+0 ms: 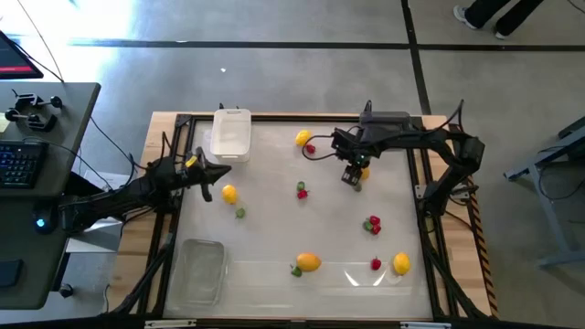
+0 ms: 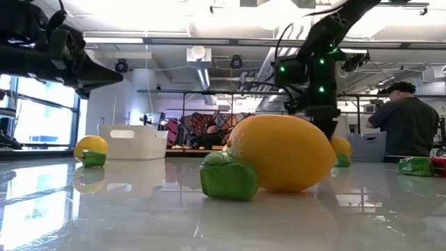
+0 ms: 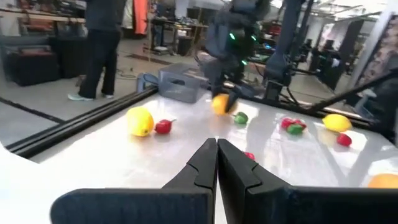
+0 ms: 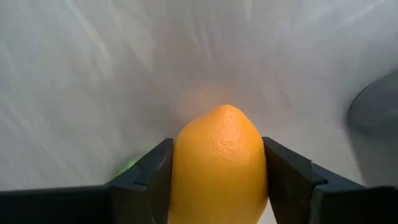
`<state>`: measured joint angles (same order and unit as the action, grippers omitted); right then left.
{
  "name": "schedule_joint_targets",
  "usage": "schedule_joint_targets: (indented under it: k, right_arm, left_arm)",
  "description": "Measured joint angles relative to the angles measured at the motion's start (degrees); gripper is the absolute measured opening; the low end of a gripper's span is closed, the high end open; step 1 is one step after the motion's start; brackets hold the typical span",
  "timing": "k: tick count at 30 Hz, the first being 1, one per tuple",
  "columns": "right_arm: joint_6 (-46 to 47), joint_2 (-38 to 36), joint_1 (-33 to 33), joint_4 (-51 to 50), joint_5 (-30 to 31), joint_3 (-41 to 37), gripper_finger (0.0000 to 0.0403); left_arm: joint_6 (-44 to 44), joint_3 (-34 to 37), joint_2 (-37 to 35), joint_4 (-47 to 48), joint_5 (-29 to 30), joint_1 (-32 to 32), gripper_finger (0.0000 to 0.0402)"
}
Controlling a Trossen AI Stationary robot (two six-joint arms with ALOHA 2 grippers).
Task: Sort produce into baskets
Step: Put the lemon into the white bin
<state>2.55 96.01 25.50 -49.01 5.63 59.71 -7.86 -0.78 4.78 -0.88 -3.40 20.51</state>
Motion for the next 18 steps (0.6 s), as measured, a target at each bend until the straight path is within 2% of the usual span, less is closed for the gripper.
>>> schedule_joint_targets:
  k: [4,6,9,14,18]
  right_arm:
    - [-1.97,-0.12,-1.38,2.99,0.02,3.06,0.0183]
    - [-4.00,-0.90,-2.36,8.27,-0.16,3.27,0.0183]
    - [-5.47,-2.83,-3.71,21.51,-1.34,1.67,0.0183]
    - [-9.35,-3.89,-5.82,49.08,-5.42,-3.27,0.0183]
    - [-11.72,-3.07,-7.23,62.09,-6.70,-3.87,0.0183]
  left_arm:
    - [-1.72,0.00,0.75,-2.49,-4.37,0.00,0.0000]
    - [-2.03,0.00,1.40,-4.12,-6.81,0.00,0.0000]
    - [-2.04,0.00,3.21,-5.51,-9.83,0.00,0.0000]
    - [-1.92,0.00,8.03,-10.42,-10.14,0.00,0.0000]
    - [-0.32,-0.28,12.70,-14.83,-10.17,0.00,0.0000]
